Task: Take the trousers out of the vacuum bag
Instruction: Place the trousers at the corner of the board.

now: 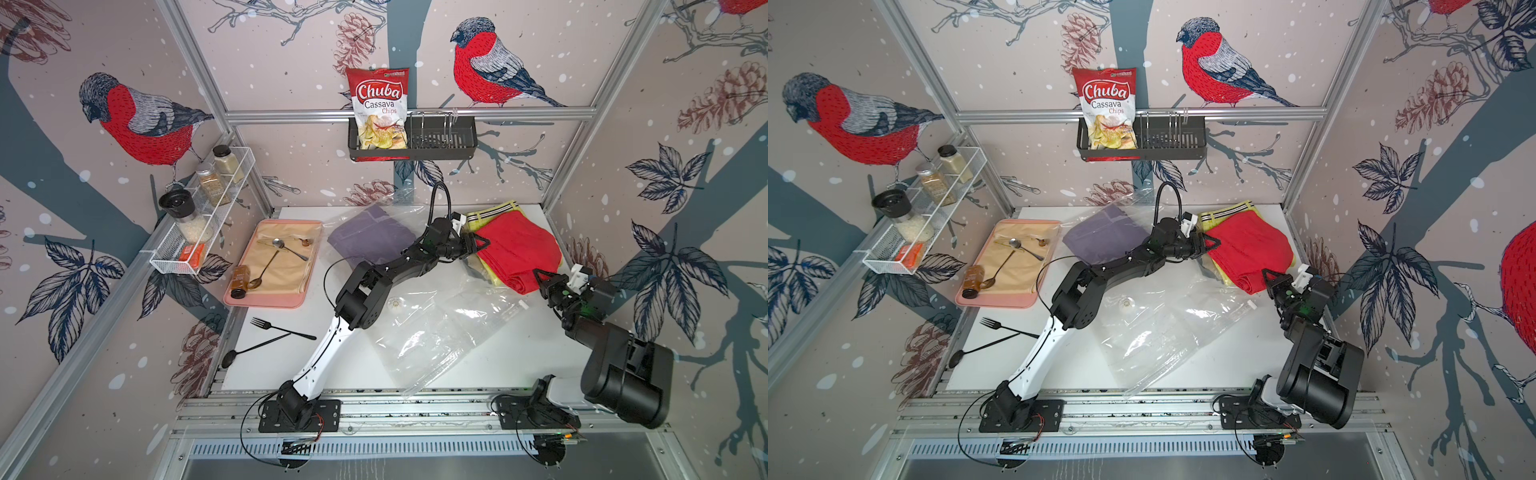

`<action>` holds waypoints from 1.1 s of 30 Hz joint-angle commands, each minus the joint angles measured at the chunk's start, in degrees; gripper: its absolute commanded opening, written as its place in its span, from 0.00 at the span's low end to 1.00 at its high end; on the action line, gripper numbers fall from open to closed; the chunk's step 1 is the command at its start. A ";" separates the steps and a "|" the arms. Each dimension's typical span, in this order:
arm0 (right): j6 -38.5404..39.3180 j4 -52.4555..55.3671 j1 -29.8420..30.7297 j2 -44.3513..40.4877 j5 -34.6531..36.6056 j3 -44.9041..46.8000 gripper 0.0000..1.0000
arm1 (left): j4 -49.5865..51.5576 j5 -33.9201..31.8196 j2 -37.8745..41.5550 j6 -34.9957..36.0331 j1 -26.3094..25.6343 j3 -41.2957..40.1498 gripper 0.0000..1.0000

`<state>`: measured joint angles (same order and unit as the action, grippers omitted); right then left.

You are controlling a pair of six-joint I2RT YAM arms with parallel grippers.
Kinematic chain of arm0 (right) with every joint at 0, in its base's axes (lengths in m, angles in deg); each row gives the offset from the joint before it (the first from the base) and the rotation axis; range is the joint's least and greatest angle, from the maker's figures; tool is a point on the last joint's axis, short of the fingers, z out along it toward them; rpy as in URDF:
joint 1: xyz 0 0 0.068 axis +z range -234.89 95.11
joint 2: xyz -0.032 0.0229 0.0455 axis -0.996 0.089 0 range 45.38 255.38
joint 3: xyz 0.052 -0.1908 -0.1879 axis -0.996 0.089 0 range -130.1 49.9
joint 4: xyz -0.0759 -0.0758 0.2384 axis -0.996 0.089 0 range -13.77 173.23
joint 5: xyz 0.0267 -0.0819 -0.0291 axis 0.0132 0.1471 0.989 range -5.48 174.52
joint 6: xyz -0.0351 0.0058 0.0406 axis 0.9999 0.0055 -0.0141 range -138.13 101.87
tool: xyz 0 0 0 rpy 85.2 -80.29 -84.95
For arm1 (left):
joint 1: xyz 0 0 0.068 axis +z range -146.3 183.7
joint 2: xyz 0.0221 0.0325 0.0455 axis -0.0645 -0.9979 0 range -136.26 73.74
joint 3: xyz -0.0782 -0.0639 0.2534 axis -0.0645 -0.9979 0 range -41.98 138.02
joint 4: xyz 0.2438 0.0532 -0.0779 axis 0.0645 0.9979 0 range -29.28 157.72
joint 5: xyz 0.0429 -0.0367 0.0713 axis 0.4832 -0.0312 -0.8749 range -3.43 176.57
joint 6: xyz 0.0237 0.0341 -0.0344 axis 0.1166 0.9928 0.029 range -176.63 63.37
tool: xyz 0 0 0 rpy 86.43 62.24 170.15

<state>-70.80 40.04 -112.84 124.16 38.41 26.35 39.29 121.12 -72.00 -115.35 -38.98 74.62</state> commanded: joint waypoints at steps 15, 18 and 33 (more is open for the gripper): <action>-3.53 -7.74 1.65 1.01 -0.51 -0.89 0.11 | 4.39 2.81 -0.36 1.63 0.13 10.49 0.00; -5.30 -10.64 2.00 1.63 -0.91 -0.71 0.11 | 4.19 4.30 -3.11 0.46 0.98 15.53 0.00; -6.44 -16.56 8.99 7.30 3.33 -2.47 0.13 | -1.10 4.70 -13.20 -2.37 6.08 25.82 0.00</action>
<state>-78.29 25.09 -104.71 130.89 39.00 23.47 43.01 127.48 -84.67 -116.86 -33.54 100.06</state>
